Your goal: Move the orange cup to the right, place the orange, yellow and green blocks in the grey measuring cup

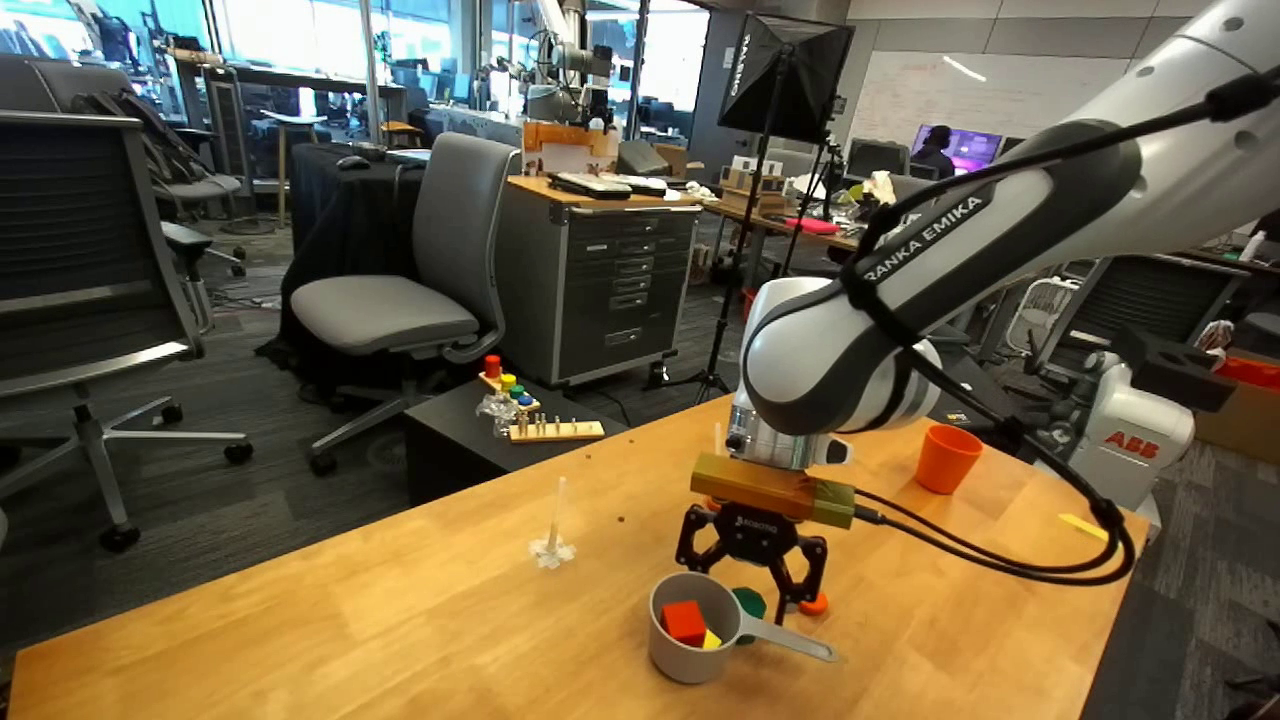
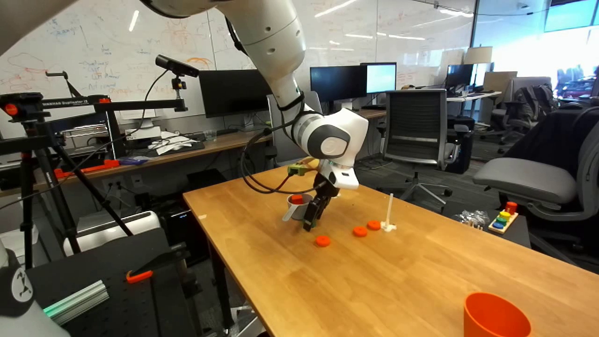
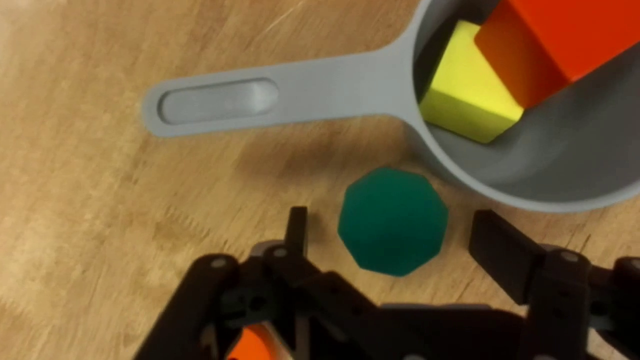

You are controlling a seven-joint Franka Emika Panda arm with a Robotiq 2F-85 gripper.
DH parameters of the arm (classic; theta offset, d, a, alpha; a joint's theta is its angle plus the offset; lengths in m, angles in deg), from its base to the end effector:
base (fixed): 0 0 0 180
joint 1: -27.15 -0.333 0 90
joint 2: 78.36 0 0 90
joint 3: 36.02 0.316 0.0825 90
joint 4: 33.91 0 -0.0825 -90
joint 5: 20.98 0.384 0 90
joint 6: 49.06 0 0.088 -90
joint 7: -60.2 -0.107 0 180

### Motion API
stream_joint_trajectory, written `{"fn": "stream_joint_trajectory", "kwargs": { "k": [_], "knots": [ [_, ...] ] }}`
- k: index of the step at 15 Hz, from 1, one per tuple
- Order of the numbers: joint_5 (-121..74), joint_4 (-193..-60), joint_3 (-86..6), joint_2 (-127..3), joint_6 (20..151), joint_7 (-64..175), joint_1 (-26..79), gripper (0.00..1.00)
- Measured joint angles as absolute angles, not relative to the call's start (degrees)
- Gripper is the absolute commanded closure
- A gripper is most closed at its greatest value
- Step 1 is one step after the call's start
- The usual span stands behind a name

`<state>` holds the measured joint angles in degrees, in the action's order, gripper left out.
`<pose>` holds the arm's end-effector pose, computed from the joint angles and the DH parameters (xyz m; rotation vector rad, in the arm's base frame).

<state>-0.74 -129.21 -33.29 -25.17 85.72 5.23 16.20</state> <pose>0.6158 0.1536 0.0484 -2.6366 1.4676 0.5229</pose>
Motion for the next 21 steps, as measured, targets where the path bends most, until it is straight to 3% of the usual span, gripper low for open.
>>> {"fn": "stream_joint_trajectory", "kwargs": {
  "k": [4, 6, 21],
  "knots": [
    [0.3, -129.1, -33.0, -25.3, 86.5, 5.2, 16.6, 0.79],
    [1.2, -129.1, -32.6, -25.6, 86.5, 5.4, 17.4, 0.82],
    [5.6, -128.8, -28.9, -30.8, 86.2, 9.7, 22.1, 0.82]
  ]
}}
